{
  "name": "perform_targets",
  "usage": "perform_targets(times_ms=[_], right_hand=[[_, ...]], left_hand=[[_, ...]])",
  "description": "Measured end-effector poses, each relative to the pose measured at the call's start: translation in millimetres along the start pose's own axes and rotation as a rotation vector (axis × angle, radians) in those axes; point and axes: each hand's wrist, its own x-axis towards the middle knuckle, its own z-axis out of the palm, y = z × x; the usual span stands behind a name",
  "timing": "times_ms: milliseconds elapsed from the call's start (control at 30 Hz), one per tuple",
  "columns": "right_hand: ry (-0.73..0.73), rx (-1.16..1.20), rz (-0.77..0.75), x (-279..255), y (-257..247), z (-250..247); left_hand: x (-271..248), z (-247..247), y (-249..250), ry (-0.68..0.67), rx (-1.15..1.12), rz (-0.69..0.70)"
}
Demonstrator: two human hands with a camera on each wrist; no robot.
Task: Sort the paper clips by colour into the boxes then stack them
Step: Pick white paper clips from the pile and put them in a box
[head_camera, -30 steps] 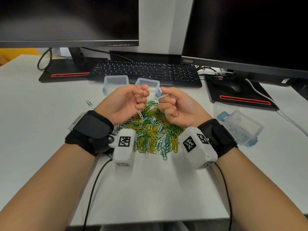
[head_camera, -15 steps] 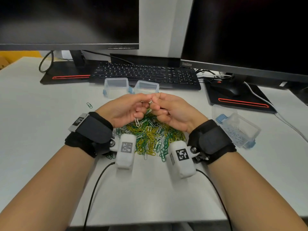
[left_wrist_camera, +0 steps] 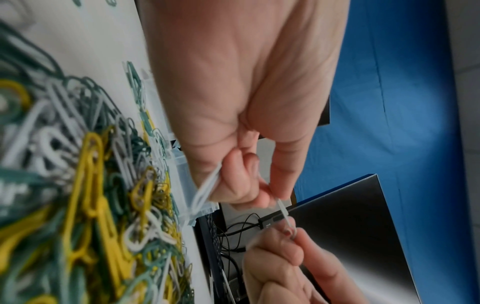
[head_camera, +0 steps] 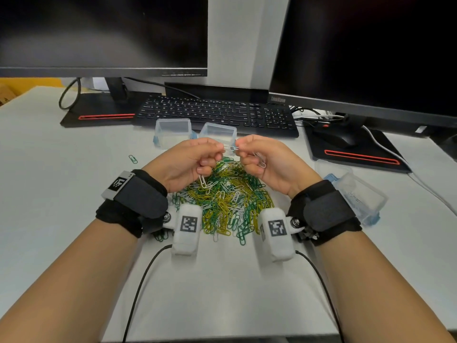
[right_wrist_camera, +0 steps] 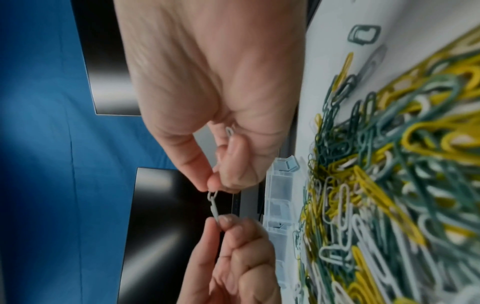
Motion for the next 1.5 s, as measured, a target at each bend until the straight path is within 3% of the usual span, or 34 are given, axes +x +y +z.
perform_targets(times_ms=[367,500,700,867,967,1100,1233,1500], right_hand=[[-0.009,-0.126,-0.087,2.0,1.6,-3.5],[-0.025,-0.166,-0.048,2.6,5.9,2.8],[-0.007,0.315,0.167,5.7,2.1,3.2],[-0.064,-0.026,0.086,4.2,10.0,11.5],[-0.069,0.014,0.042,5.4,9.5,11.7],[-0.092,0.088,0.119,5.7,11.3,9.7],[-0.151,-0.056,0.245,5.3,18.2,22.7],[-0.219,-0.124,0.174,-1.1,9.6,25.9]], left_hand=[[-1.7,0.7,-0.9,-0.018,0.013,0.043],[-3.0,3.4,-1.0,-0.038,0.04,0.04],[-1.3,5.0,2.5,0.021,-0.07,0.041],[-2.3,6.5,-0.7,0.038,0.063,0.04],[-1.5,8.2,0.9,0.047,0.094,0.032],[-1.3,5.0,5.4,0.141,-0.142,0.093],[-5.4,6.3,9.2,0.083,-0.477,0.189],[-4.8,10.3,5.7,0.048,-0.378,0.279]])
